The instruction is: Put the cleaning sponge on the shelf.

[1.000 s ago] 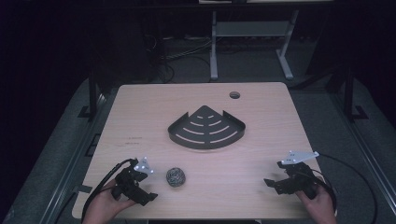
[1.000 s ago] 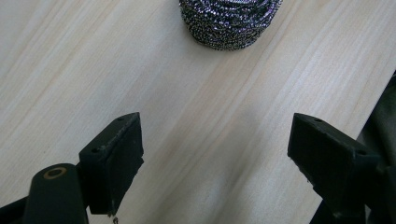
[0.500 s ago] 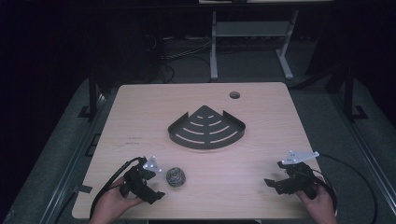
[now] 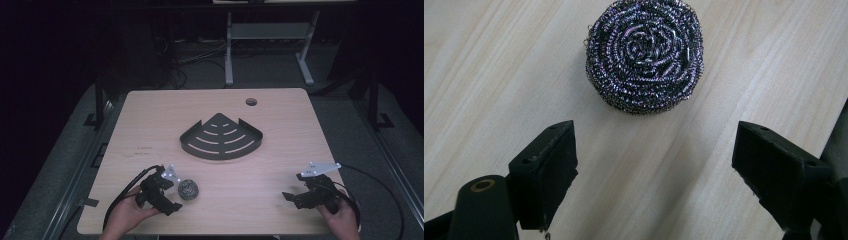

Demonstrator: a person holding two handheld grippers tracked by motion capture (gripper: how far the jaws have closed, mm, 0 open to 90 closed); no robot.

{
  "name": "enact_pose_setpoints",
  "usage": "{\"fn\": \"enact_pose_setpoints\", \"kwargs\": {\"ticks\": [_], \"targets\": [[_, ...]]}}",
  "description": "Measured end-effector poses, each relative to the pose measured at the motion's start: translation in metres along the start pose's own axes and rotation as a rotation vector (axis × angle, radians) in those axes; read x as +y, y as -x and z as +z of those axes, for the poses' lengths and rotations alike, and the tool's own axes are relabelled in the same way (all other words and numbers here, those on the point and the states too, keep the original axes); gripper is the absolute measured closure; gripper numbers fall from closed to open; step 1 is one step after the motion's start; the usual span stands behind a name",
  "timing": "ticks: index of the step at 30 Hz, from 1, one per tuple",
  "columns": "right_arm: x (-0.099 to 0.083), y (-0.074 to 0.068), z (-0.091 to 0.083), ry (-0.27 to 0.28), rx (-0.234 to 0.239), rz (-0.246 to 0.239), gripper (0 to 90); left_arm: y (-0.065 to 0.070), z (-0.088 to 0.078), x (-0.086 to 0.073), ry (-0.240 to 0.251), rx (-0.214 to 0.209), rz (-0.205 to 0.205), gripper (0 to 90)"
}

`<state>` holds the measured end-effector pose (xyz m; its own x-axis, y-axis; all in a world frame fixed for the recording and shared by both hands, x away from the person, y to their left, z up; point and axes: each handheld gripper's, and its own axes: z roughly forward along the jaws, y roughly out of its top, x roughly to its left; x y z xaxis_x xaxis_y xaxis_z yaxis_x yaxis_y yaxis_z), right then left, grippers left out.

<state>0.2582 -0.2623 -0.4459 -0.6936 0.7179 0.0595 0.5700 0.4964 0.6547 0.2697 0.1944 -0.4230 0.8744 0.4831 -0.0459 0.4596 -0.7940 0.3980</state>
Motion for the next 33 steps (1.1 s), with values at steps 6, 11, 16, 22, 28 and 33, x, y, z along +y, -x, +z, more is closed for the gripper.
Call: {"fn": "enact_pose_setpoints", "kwargs": {"ticks": [6,11,16,22,28,33], "targets": [[0.0,0.0,0.0,0.0,0.001,0.0,14.2,-0.001,0.002,0.006,0.007,0.004,0.004,17.5],[0.0,0.0,0.0,-0.001,0.005,-0.004,14.2,-0.001,0.002,0.01,0.011,0.003,0.012,17.5],[0.0,0.0,0.0,-0.002,0.004,-0.006,14.2,-0.001,0.006,0.012,0.005,0.002,0.009,17.5],[0.0,0.0,0.001,-0.001,0.006,-0.007,14.2,-0.003,0.008,0.015,0.007,0.0,0.003,17.6],[0.0,0.0,0.0,0.0,0.004,-0.002,14.2,-0.004,0.01,0.02,0.008,-0.003,0.007,17.6],[0.0,0.0,0.0,0.0,0.006,-0.002,14.2,-0.005,0.015,0.024,-0.001,-0.005,0.008,17.7]]}}
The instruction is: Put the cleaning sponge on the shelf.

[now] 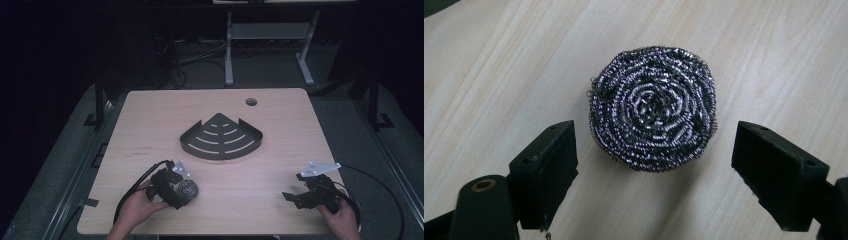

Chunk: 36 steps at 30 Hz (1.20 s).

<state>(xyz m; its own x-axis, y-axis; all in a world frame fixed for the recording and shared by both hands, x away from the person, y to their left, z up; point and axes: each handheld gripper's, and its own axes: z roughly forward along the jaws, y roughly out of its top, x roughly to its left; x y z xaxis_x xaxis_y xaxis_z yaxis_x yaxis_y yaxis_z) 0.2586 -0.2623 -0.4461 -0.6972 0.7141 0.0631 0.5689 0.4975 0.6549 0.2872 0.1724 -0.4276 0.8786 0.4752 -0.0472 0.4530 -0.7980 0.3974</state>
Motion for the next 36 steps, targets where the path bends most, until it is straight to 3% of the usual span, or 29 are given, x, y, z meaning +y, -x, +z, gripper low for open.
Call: {"fn": "enact_pose_setpoints", "kwargs": {"ticks": [25,36], "targets": [[0.0,0.002,0.0,0.001,0.004,0.002,14.2,-0.004,0.013,0.014,-0.032,-0.012,0.01,22.3],[-0.001,0.003,0.0,0.001,0.002,0.003,14.2,-0.004,0.016,0.015,-0.05,-0.011,0.023,28.9]]}}
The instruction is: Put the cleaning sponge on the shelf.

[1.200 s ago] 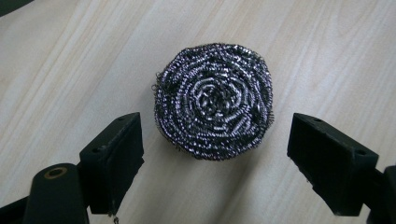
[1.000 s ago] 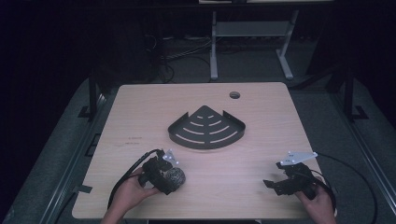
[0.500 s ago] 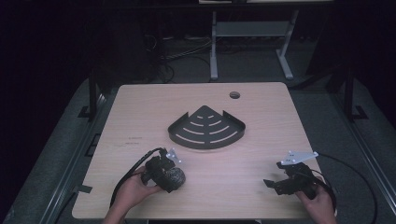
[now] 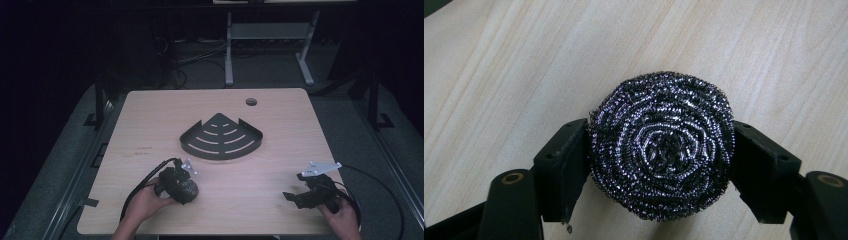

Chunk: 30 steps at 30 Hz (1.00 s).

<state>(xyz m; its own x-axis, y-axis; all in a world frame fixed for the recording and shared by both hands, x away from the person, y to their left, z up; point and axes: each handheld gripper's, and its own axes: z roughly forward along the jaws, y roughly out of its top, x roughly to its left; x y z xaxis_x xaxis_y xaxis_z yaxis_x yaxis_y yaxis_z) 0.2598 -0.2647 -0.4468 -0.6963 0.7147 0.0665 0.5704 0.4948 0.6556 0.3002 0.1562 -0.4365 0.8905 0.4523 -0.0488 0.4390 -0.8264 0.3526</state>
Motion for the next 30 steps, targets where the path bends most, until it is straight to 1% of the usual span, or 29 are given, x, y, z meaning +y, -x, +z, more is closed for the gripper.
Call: {"fn": "enact_pose_setpoints", "kwargs": {"ticks": [5,11,15,16,30], "targets": [[0.0,0.0,0.0,0.0,0.002,0.0,14.2,0.0,0.001,0.001,-0.004,0.002,0.005,30.5],[0.001,0.0,0.001,-0.002,0.003,-0.001,14.2,0.001,0.0,0.002,-0.007,0.017,0.012,32.7],[0.001,0.001,0.001,-0.001,0.003,-0.002,14.2,0.001,-0.002,0.002,0.001,0.019,0.006,33.1],[0.001,0.001,0.001,-0.001,0.003,0.0,14.2,0.001,-0.004,0.003,0.009,0.018,0.005,33.1],[0.002,-0.001,0.002,0.0,0.007,0.0,14.2,-0.002,-0.014,0.009,0.018,0.016,0.006,33.3]]}}
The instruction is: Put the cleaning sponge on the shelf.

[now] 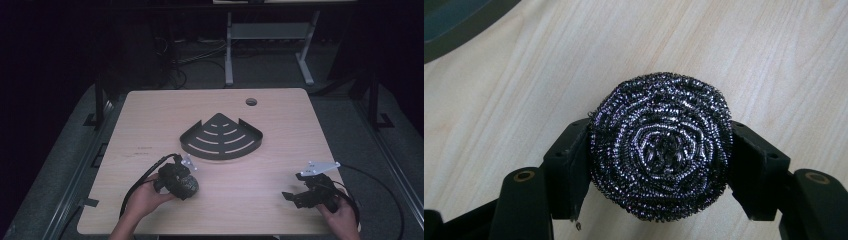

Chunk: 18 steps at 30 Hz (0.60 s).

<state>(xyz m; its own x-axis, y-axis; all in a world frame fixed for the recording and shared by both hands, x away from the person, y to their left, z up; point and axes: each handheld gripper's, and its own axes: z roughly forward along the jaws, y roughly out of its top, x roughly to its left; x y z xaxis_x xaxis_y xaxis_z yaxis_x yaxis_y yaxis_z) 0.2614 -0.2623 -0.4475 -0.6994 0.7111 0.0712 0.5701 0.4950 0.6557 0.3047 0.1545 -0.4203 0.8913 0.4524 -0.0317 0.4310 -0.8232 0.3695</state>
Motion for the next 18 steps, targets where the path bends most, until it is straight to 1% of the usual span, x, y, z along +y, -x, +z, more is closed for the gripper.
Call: {"fn": "enact_pose_setpoints", "kwargs": {"ticks": [3,11,18], "targets": [[0.0,0.0,0.001,-0.004,0.002,-0.004,14.2,-0.001,-0.002,0.002,-0.003,0.0,0.008,33.2],[0.0,0.0,0.002,-0.003,0.006,0.001,14.2,-0.003,-0.008,0.009,0.003,0.003,0.014,33.2],[0.001,-0.001,0.003,-0.006,0.006,-0.001,14.2,-0.004,-0.008,0.014,0.0,-0.001,0.019,33.2]]}}
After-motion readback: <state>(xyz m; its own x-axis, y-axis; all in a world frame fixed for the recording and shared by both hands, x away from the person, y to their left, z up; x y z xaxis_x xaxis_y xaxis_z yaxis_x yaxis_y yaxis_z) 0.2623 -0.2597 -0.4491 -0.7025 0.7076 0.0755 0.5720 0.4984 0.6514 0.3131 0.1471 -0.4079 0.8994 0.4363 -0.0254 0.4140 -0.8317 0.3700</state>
